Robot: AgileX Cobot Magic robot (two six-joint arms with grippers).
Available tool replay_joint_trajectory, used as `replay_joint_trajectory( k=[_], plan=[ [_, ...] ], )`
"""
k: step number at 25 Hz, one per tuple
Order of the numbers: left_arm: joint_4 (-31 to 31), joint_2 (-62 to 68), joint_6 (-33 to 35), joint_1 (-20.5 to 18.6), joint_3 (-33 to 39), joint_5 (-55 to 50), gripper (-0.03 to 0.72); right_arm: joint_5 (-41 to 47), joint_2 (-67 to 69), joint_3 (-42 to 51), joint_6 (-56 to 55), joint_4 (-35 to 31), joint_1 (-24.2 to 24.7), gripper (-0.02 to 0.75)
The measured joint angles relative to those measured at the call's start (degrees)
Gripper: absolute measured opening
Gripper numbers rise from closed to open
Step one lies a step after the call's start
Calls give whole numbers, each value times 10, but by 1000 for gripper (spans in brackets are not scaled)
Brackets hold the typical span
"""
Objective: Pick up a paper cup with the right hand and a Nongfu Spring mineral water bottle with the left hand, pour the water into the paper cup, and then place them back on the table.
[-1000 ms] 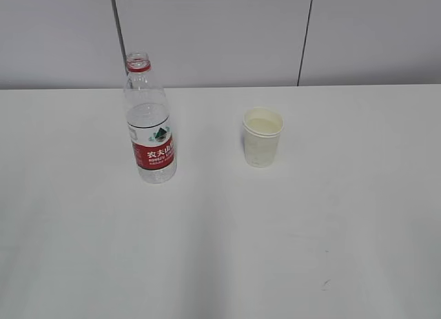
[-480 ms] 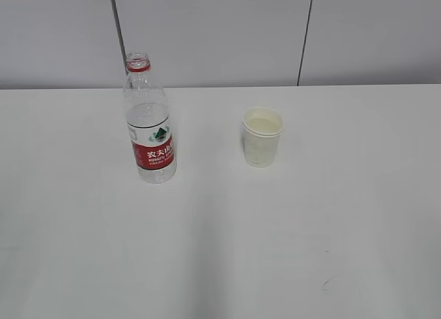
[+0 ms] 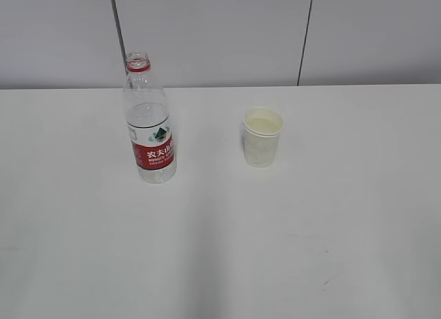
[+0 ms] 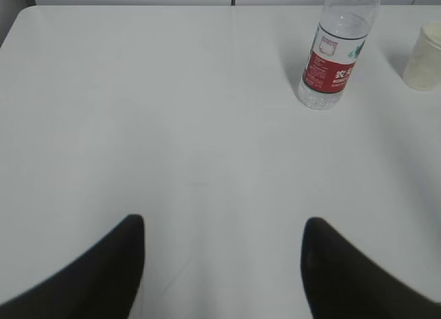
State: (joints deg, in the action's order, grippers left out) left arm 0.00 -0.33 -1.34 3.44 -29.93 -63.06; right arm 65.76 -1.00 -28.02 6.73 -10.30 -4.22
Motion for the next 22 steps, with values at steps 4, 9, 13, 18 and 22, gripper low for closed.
replay_joint_trajectory(
  k=[4,9,13,18,22],
  plan=[
    [3,0,0,0,0,0,447,0,0,0,-10,7,0,588],
    [3,0,0,0,0,0,447,0,0,0,-32,25,0,588],
    [3,0,0,0,0,0,447,0,0,0,-33,25,0,588],
    [5,0,2,0,0,0,447,0,0,0,-33,25,0,588],
    [6,0,3,0,0,0,447,0,0,0,-33,25,0,588]
  ],
)
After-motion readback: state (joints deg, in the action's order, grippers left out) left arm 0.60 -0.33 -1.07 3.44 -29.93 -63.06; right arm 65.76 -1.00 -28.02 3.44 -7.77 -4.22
